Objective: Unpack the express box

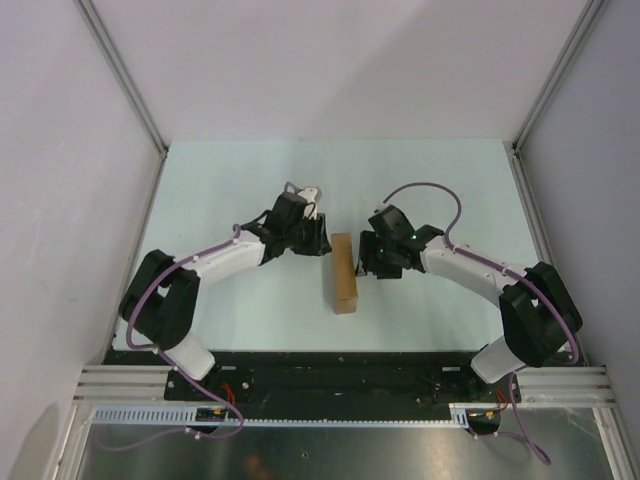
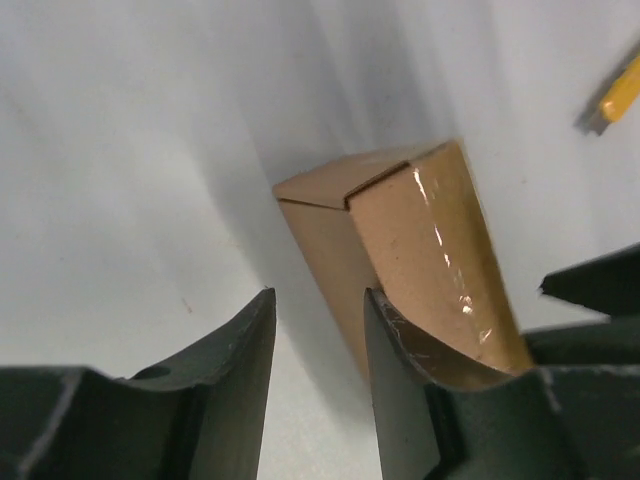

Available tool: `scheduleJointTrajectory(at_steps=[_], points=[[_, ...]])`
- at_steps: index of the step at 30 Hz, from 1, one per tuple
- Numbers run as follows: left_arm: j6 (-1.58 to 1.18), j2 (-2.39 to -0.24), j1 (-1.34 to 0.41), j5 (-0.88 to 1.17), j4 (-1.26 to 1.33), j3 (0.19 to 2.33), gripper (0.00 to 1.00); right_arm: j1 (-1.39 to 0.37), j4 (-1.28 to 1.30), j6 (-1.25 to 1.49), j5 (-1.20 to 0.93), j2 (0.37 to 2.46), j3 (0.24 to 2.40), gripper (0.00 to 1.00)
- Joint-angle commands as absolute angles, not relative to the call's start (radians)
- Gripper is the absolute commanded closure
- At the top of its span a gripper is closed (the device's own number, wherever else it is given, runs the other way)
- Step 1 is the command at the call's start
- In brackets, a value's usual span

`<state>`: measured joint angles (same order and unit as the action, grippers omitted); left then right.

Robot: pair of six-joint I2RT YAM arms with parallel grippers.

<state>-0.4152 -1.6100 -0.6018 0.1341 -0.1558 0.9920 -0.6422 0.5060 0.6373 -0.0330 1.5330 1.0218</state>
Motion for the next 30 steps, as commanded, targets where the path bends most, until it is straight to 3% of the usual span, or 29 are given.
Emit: scheduleJointTrajectory(at_steps=[1, 5, 12, 20, 27, 30], points=[[-0.466, -1.67, -0.568, 0.267, -0.124, 1.077, 0.54, -0.731, 0.506, 0.696, 0.051, 1.479, 1.023, 0.38], [-0.485, -1.689, -0.522, 0.333, -0.124, 1.092, 0.53, -0.779, 0.491, 0.739, 0.112, 1.479, 1.023, 0.38], [-0.453, -1.542, -0.469, 0.397, -0.127, 1.02, 0.32, -0.811, 0.486, 0.813, 0.237, 1.456, 1.012, 0.37], [-0.314, -1.46, -0.501, 0.534, -0.136, 0.971, 0.22, -0.811, 0.426, 0.871, 0.333, 1.424, 0.936, 0.36], [-0.215, -1.451, -0.685, 0.261, -0.212, 0.989, 0.14, -0.739, 0.422, 0.855, 0.338, 1.399, 0.894, 0.36], [-0.172, -1.482, -0.748, 0.155, -0.23, 1.02, 0.18, -0.689, 0.376, 0.827, 0.285, 1.382, 0.847, 0.38]])
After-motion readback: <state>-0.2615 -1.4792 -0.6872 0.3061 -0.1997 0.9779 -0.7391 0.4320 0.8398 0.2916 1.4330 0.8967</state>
